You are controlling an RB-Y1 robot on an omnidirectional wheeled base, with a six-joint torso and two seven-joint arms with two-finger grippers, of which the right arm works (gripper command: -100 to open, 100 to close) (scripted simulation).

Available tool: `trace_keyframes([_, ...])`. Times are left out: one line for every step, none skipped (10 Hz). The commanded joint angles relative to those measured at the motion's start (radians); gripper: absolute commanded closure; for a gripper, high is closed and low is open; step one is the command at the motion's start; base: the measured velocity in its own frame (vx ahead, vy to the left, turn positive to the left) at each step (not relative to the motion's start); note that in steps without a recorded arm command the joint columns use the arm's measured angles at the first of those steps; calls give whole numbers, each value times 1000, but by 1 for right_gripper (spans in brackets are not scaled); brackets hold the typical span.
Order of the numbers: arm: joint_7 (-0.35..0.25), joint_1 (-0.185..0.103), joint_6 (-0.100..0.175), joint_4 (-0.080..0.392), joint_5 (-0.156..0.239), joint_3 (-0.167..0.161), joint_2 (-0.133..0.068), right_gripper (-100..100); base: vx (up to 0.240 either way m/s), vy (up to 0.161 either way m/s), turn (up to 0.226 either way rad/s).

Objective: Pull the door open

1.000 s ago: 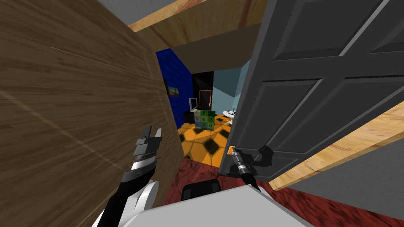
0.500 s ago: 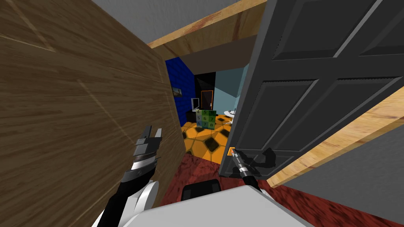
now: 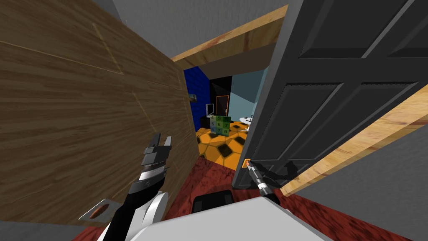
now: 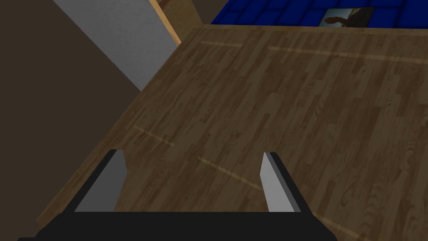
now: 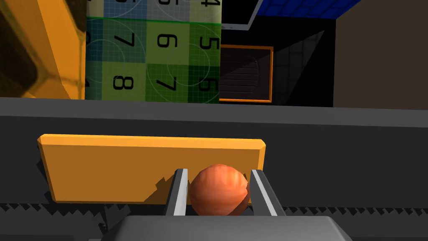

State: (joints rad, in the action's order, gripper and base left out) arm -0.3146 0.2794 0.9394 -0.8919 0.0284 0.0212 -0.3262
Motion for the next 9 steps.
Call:
trace_keyframes([-16, 17, 19, -6, -5, -10, -15, 100, -244, -24, 82])
trace_keyframes([-9, 13, 7, -10, -4, -7, -9, 100, -115, -9, 9])
trace_keyframes([-23, 28, 33, 0, -10, -17, -20, 100, -162, -32, 172])
trace_keyframes([-29, 33, 46, 4, -13, -21, -27, 100, -240, -90, 186])
trace_keyframes([-36, 39, 62, 9, -16, -25, -34, 100, -240, -72, 145])
trace_keyframes([-44, 45, 78, 14, -19, -30, -42, 100, -216, -38, 134])
trace_keyframes([-51, 52, 93, 19, -22, -34, -49, 100, -200, -19, 133])
trace_keyframes([-61, 60, 115, 26, -26, -40, -60, 100, -239, -62, 155])
trace_keyframes([-66, 65, 127, 30, -28, -43, -66, 100, -254, -83, 160])
